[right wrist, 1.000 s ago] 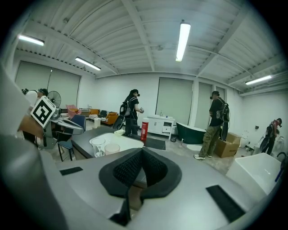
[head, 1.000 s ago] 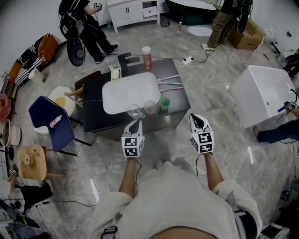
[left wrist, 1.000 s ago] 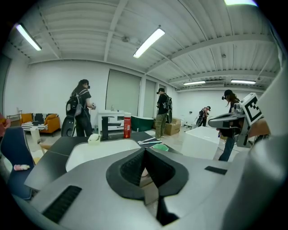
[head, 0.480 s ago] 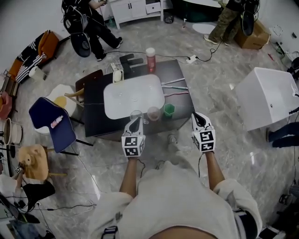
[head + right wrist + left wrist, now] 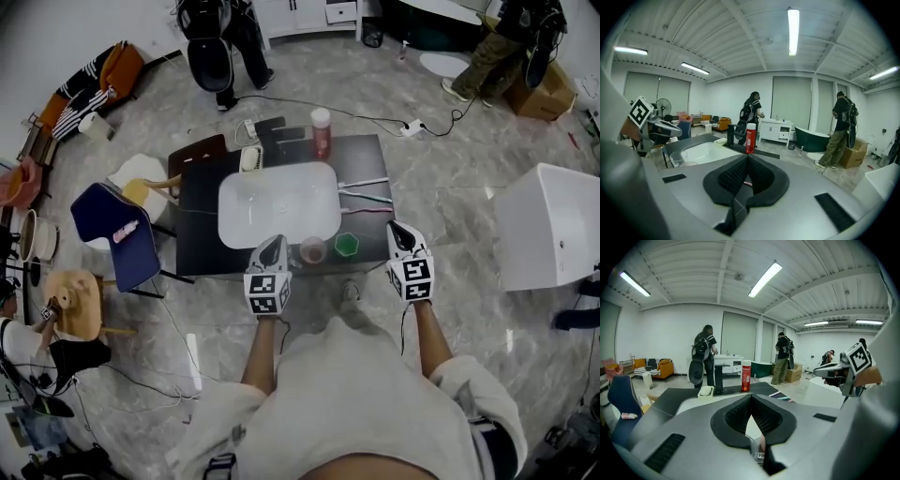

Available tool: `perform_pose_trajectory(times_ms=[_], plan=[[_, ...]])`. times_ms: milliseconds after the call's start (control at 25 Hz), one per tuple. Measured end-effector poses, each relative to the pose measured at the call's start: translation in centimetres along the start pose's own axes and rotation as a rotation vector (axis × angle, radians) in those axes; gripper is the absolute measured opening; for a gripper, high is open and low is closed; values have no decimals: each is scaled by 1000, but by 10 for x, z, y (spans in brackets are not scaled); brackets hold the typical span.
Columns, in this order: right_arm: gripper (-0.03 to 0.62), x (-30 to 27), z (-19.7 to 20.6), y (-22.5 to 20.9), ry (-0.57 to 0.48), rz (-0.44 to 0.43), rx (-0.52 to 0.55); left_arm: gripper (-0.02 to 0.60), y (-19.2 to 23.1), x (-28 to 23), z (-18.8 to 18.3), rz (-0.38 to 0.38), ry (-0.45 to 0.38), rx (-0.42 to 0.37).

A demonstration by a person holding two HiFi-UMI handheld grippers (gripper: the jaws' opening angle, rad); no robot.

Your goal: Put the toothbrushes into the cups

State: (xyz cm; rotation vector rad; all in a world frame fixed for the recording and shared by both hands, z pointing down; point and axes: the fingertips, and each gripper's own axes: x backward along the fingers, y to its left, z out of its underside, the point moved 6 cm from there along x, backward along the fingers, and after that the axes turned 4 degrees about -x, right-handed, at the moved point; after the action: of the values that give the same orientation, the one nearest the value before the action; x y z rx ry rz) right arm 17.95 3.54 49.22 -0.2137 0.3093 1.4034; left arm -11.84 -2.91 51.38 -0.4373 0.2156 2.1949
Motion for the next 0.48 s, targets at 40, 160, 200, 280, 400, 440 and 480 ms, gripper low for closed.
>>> perform_pose_trajectory(times_ms=[40, 160, 200, 280, 400, 440, 480], plan=[[14, -6, -2, -5, 1, -12, 1, 26, 0, -3, -2, -11, 3, 5], [14, -23, -4, -21, 6, -46, 3, 26, -3, -13, -4, -45, 17, 20], [14, -28, -5, -26, 7, -58, 3, 26, -4, -16, -5, -55, 23, 23], [14, -38, -7, -33, 10, -82, 4, 26, -6, -21, -9, -74, 33, 26], [14, -50, -8, -43, 13, -116, 2, 26, -10, -30, -14, -100, 40, 30], [14, -55, -7, -45, 14, -127, -1, 26, -11, -32, -14, -108, 43, 31], [14, -59, -7, -46, 17, -138, -3, 26, -11, -34, -15, -115, 48, 33]])
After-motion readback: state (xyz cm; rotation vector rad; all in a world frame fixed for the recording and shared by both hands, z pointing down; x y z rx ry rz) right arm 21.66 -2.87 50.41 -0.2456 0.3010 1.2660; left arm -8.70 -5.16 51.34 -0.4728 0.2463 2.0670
